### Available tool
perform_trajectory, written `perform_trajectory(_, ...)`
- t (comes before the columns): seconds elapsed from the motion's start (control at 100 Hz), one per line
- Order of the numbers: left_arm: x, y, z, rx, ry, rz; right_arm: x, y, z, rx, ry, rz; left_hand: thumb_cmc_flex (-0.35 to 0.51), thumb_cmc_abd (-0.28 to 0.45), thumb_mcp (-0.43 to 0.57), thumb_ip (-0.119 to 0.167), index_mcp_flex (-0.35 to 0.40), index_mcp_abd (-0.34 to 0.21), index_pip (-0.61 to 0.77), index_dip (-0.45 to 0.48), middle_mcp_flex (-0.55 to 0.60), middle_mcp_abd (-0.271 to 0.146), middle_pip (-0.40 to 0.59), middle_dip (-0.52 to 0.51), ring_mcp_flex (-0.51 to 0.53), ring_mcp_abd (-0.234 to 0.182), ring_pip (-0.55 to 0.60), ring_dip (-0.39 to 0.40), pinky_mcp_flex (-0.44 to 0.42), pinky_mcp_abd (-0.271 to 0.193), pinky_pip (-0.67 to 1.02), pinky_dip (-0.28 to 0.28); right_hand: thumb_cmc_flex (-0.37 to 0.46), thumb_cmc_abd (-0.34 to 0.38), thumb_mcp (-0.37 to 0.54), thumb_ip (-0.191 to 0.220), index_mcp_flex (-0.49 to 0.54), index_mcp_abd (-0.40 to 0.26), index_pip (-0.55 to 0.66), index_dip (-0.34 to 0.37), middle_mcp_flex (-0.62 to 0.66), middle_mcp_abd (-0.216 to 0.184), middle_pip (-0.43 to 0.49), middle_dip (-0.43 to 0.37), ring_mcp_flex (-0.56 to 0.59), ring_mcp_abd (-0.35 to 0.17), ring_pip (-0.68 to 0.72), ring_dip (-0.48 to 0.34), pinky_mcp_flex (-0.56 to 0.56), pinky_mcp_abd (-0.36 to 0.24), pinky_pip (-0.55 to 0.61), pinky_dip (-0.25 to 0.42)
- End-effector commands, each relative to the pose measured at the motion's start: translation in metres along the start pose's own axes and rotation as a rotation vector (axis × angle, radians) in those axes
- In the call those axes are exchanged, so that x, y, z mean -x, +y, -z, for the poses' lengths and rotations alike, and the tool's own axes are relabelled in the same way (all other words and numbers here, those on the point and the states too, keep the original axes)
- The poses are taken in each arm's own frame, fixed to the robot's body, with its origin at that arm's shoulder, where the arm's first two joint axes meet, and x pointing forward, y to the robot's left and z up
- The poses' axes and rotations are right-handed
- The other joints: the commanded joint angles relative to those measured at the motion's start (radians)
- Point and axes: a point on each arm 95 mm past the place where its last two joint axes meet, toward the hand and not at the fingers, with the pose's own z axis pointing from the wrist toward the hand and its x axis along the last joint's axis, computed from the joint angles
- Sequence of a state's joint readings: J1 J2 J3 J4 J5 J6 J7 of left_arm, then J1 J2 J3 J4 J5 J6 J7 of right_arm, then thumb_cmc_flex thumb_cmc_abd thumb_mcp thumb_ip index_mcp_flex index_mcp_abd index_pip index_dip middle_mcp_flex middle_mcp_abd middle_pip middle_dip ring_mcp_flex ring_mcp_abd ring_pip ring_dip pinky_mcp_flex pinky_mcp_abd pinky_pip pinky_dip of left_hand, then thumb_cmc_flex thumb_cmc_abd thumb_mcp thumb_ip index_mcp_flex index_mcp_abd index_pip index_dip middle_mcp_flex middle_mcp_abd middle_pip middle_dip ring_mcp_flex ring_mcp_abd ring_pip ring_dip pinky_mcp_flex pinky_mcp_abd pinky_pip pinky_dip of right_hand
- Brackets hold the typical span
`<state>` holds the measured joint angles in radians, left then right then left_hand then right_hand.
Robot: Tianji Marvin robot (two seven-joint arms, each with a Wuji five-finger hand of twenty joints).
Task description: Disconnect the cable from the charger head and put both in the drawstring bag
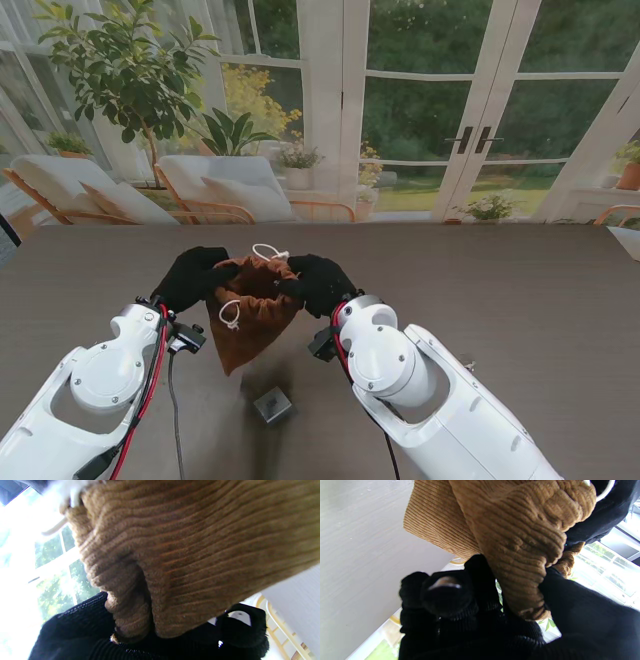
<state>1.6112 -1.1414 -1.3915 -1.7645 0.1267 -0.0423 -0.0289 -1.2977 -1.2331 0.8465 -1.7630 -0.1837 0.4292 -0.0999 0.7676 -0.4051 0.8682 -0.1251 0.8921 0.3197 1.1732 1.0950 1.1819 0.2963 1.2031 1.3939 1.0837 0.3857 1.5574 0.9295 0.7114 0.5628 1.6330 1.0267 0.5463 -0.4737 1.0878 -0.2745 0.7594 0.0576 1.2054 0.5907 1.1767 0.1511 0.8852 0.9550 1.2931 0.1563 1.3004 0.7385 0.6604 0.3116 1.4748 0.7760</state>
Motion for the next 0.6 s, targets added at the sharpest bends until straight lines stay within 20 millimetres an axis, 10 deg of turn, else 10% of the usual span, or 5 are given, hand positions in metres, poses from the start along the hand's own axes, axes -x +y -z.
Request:
perform_trajectory(0.0, -0.004, 0.000, 0.001, 0.006, 0.010, -0.006, 0.001, -0.005, 0.000, -0.019, 0.003, -0.004, 0.019, 0.031, 0.022, 0.047, 0.035, 0.030, 0.092, 0.038, 0.006, -0.055, 0.029, 0.027, 0.033, -0.062, 0.111, 0.005, 0.018, -0.044, 0.066, -0.015, -0.027, 0.011, -0.033, 0.038, -0.052, -0.037, -0.019, -0.011, -0.054, 0.028, -0.026, -0.023, 0.009, 0.022, -0.037, -0.019, 0.036, 0.019, -0.023, 0.057)
perform_trajectory(0.11, -0.004, -0.002, 0.002, 0.001, 0.008, -0.015, 0.002, -0.006, 0.000, -0.021, 0.007, 0.004, 0.018, 0.030, 0.021, 0.048, 0.036, 0.029, 0.092, 0.038, 0.006, -0.054, 0.029, 0.028, 0.033, -0.063, 0.111, 0.005, 0.018, -0.044, 0.066, -0.015, -0.124, 0.015, -0.037, 0.073, -0.149, -0.014, -0.101, -0.036, -0.141, 0.031, -0.097, -0.078, -0.082, 0.045, -0.156, -0.030, -0.040, 0.025, -0.103, 0.045)
perform_trajectory(0.22, -0.004, -0.004, 0.004, 0.000, -0.001, -0.033, 0.003, -0.005, 0.000, -0.028, 0.008, 0.013, 0.014, 0.024, 0.027, 0.052, 0.041, 0.028, 0.089, 0.034, 0.010, -0.056, 0.028, 0.028, 0.039, -0.068, 0.113, 0.003, 0.025, -0.045, 0.070, -0.016, -0.264, 0.087, -0.082, 0.203, -0.244, 0.026, -0.275, 0.044, -0.269, 0.031, -0.183, -0.157, -0.216, 0.074, -0.339, -0.042, -0.119, 0.030, -0.179, 0.050)
perform_trajectory(0.59, -0.003, -0.014, 0.009, 0.016, -0.053, -0.096, 0.012, 0.004, -0.005, -0.009, 0.016, 0.091, 0.006, 0.023, 0.035, 0.059, 0.045, 0.023, 0.088, 0.032, 0.014, -0.061, 0.027, 0.027, 0.045, -0.073, 0.114, -0.003, 0.035, -0.050, 0.076, -0.029, -0.327, 0.076, -0.227, 0.214, -0.366, -0.034, -0.431, -0.022, -0.470, 0.029, -0.324, -0.276, -0.430, 0.117, -0.673, -0.162, -0.256, 0.049, -0.379, 0.014)
